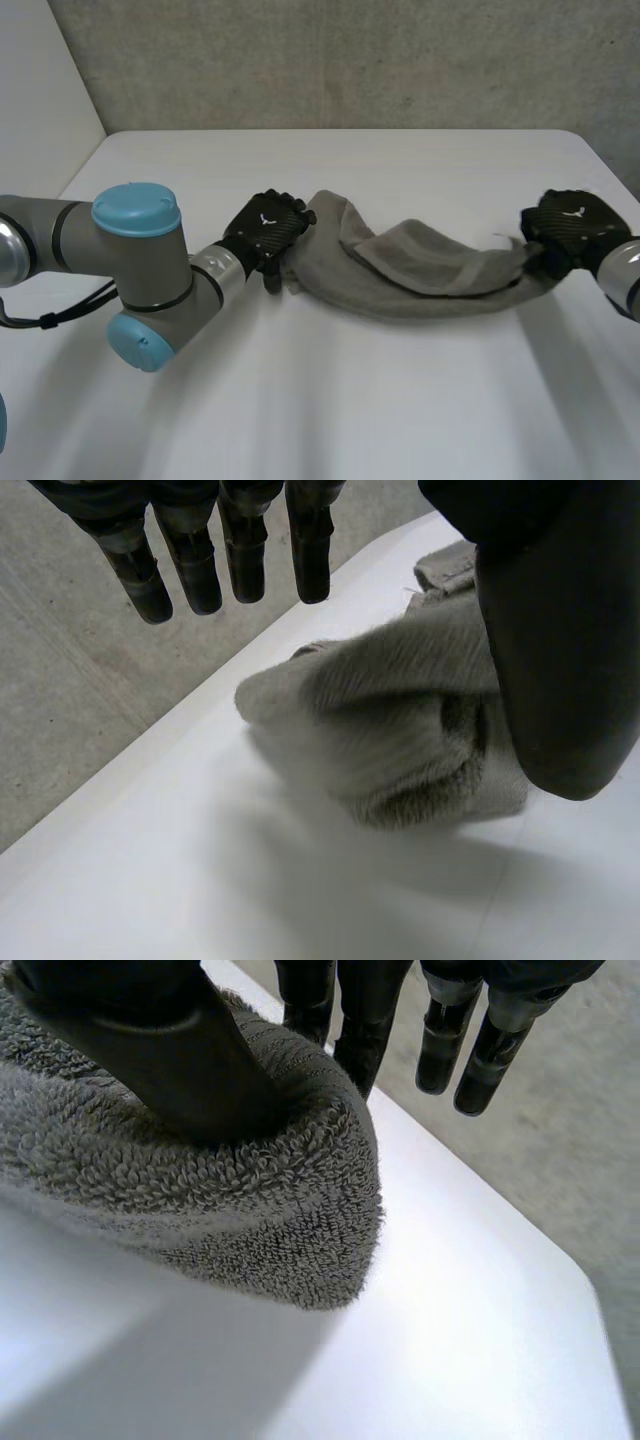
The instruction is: Fold the towel.
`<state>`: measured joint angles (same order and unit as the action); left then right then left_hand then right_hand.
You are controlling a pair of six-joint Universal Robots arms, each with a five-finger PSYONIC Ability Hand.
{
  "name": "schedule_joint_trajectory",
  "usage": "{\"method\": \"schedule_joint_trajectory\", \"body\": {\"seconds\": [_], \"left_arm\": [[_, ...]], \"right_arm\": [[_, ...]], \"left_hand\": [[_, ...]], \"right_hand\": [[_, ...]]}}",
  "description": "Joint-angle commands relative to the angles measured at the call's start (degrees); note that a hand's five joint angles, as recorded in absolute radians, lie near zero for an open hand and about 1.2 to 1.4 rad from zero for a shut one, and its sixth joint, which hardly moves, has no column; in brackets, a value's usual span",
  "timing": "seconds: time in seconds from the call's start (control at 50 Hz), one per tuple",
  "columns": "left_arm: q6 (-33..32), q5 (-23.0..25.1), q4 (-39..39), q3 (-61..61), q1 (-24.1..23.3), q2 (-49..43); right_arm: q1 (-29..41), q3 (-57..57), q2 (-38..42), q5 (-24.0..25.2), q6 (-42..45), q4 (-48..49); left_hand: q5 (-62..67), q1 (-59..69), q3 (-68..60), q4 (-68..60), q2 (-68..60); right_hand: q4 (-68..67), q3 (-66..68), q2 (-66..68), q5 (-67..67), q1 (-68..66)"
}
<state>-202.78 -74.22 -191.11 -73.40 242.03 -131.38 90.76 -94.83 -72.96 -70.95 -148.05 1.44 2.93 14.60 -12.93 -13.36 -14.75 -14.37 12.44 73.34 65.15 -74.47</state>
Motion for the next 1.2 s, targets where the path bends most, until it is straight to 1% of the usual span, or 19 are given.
{"method": "schedule_joint_trajectory", "body": {"seconds": [0.02,0.06,0.1,0.32,0.36,0.54,0.6,0.62,0.64,0.68,0.7,0.72,0.74,0.78,0.8,0.86,0.94,1.06,1.2], "left_arm": [[0.10,-0.05,0.04,-0.34,-0.95,0.33],[0.10,-0.05,0.13,-0.43,-1.21,0.42],[-0.07,-0.05,0.13,-0.61,-1.30,0.42],[-0.16,-0.05,0.04,-0.26,-1.65,-0.02],[-0.25,-0.05,0.04,0.09,-1.65,-0.20],[-0.33,0.39,-1.98,2.56,-2.35,-3.88],[-0.34,0.39,-3.47,2.91,-2.35,-4.76],[-0.34,0.39,-3.48,2.91,-2.35,-4.77],[-0.42,0.39,-4.44,3.00,-2.44,-5.12],[-0.34,0.39,-5.49,3.00,-2.44,-5.38],[-0.34,0.39,-6.54,2.91,-2.44,-5.47],[-0.34,0.39,-6.55,2.91,-2.44,-5.47],[-0.34,0.39,-7.16,2.91,-2.44,-5.64],[-0.34,0.30,-7.43,2.91,-2.44,-5.82],[-0.34,0.13,-7.43,2.91,-2.44,-5.82],[-0.42,0.12,-7.08,2.12,-2.44,-4.77],[-0.42,0.12,-6.91,0.36,-2.79,-2.31],[-0.42,0.30,-6.73,-8.31,-1.83,7.95],[-0.42,0.83,-5.68,-20.12,0.11,17.82]], "right_arm": [[-0.85,0.53,0.01,-3.58,4.44,-1.36],[-0.23,0.53,-0.69,-5.60,4.00,-1.62],[0.29,0.44,-1.56,-6.22,3.65,-1.88],[11.72,-0.70,-3.68,-5.87,-5.75,-1.62],[14.70,0.08,-0.89,-6.04,-7.51,-0.83],[16.64,3.69,10.12,-6.40,-8.74,2.95],[16.64,4.83,13.02,-6.57,-8.57,4.71],[16.64,5.35,13.89,-6.66,-8.57,5.32],[16.64,5.36,13.90,-6.66,-8.57,5.32],[16.56,5.71,14.60,-6.49,-8.48,6.46],[16.56,5.71,14.60,-6.49,-8.48,6.47],[16.56,5.89,14.95,-6.57,-8.48,7.07],[16.47,6.15,15.39,-6.83,-8.39,7.69],[16.47,6.24,15.57,-6.84,-8.39,7.70],[16.47,6.24,15.57,-6.84,-8.39,7.70],[15.77,6.15,14.86,-6.75,-8.48,7.61],[14.28,5.19,9.44,-5.87,-9.35,7.52],[12.96,3.61,2.31,-5.78,-12.60,6.99],[12.25,0.27,-1.92,-3.15,-12.61,3.58]], "left_hand": [[1.15,-0.52,2.93,3.36,0.67],[1.49,-0.18,2.93,3.36,0.33],[1.82,0.16,2.93,3.36,0.00],[4.01,2.34,2.93,3.36,-2.19],[4.35,2.68,2.93,3.36,-2.53],[12.74,11.07,2.93,3.36,-10.92],[19.78,18.11,2.93,3.36,-17.96],[19.82,18.16,2.93,3.36,-18.00],[26.15,24.48,2.93,3.36,-24.33],[32.88,31.21,2.93,3.36,-31.06],[39.44,37.77,2.93,3.36,-37.62],[39.51,37.84,2.93,3.36,-37.69],[46.83,45.16,2.93,3.36,-45.01],[53.64,51.97,2.93,3.36,-51.82],[60.63,58.96,2.93,3.36,-58.81],[67.06,65.39,2.93,3.36,-65.24],[67.07,65.40,2.93,3.36,-65.25],[67.07,65.40,2.93,3.36,-65.25],[67.07,65.40,2.93,3.36,-65.25]], "right_hand": [[4.37,-2.44,-24.39,-26.20,25.53],[4.37,-2.44,-59.23,-61.05,60.37],[4.37,-2.44,-63.34,-65.15,64.47],[4.37,-2.44,-63.34,-65.15,64.47],[4.37,-2.44,-63.34,-65.15,64.47],[4.37,-2.44,-63.34,-65.15,64.47],[4.37,-2.44,-55.35,-57.16,56.48],[4.37,-2.44,-47.69,-49.50,48.82],[4.37,-2.44,-47.61,-49.42,48.74],[4.37,-2.44,-23.85,-25.66,24.98],[4.37,-2.44,-23.72,-25.53,24.86],[4.37,-2.44,-13.06,-14.87,14.20],[4.37,-2.44,-0.80,-2.61,1.94],[4.37,-2.44,6.59,4.78,-5.46],[4.37,-2.44,6.66,4.85,-5.53],[4.37,-2.44,6.66,4.85,-5.53],[4.37,-2.44,6.66,4.85,-5.53],[4.37,-2.44,6.66,4.85,-5.53],[4.37,-2.44,6.66,4.85,-5.53]]}}
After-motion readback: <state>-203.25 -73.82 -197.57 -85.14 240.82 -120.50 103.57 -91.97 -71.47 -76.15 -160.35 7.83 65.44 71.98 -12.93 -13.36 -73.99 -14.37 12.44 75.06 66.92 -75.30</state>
